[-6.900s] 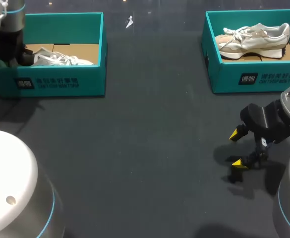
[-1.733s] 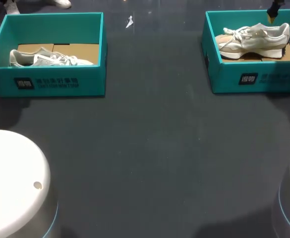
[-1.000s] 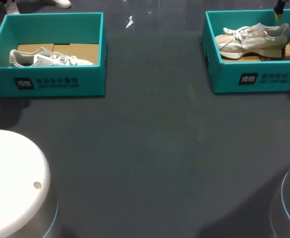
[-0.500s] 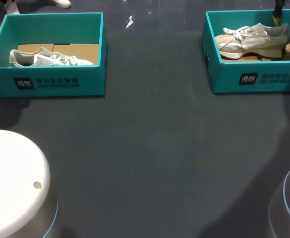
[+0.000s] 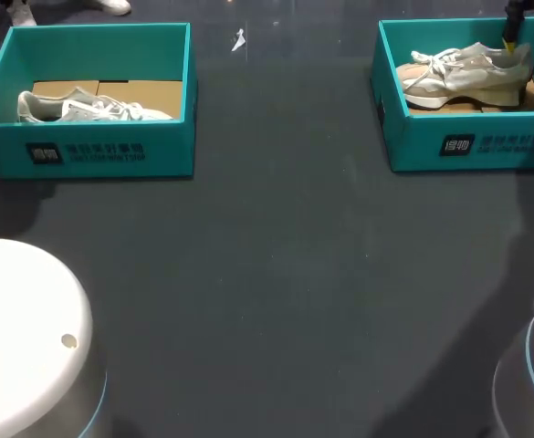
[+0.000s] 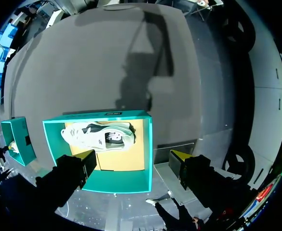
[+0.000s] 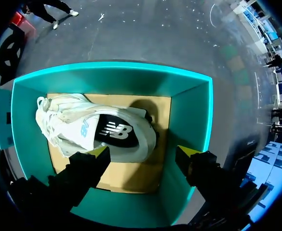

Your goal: Take the shoe out of the shoebox, open the shoe tongue, remove and reinsert the insole, then place the shoe into the shoebox

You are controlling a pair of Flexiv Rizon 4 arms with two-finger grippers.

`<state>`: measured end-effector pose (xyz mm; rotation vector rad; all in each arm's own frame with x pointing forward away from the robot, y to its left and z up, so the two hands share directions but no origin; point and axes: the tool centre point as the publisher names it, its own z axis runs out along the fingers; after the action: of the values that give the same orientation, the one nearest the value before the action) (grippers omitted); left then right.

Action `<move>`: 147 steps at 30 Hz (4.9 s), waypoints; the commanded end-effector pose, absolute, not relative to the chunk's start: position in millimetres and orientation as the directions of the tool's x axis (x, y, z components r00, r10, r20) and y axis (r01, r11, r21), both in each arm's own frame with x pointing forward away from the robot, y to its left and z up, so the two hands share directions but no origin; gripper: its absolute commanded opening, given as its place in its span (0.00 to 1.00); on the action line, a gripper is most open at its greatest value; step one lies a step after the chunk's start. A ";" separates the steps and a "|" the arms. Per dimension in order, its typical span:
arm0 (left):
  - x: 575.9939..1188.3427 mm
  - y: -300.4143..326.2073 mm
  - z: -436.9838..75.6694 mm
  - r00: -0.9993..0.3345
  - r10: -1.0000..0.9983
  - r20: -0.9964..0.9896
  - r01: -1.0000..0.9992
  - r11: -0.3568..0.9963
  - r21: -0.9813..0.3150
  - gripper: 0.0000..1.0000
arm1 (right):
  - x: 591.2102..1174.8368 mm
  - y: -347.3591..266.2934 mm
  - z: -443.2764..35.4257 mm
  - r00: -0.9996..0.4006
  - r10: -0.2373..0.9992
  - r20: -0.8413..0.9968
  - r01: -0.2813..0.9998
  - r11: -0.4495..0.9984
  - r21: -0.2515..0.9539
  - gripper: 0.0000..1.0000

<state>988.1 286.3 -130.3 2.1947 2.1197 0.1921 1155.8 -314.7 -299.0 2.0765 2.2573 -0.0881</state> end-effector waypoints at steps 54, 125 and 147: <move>987.2 286.4 -129.6 0.033 0.999 0.035 0.988 -0.038 0.148 1.00 | 1164.1 -322.4 -374.4 0.016 0.997 -0.074 1.000 -0.017 -0.018 0.63; 987.2 286.4 -129.6 0.033 0.999 0.035 0.988 -0.038 0.148 1.00 | 1126.2 -356.3 -225.7 0.127 0.972 -0.199 0.991 -0.116 0.066 0.00; 987.2 286.4 -129.6 0.033 0.999 0.035 0.988 -0.038 0.148 1.00 | 1083.2 -299.1 -130.0 0.122 0.975 -0.188 0.982 -0.090 0.168 0.00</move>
<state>988.0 286.4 -130.2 2.1947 2.1201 0.1922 1104.7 -309.2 -147.9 2.1929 1.9614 -0.0855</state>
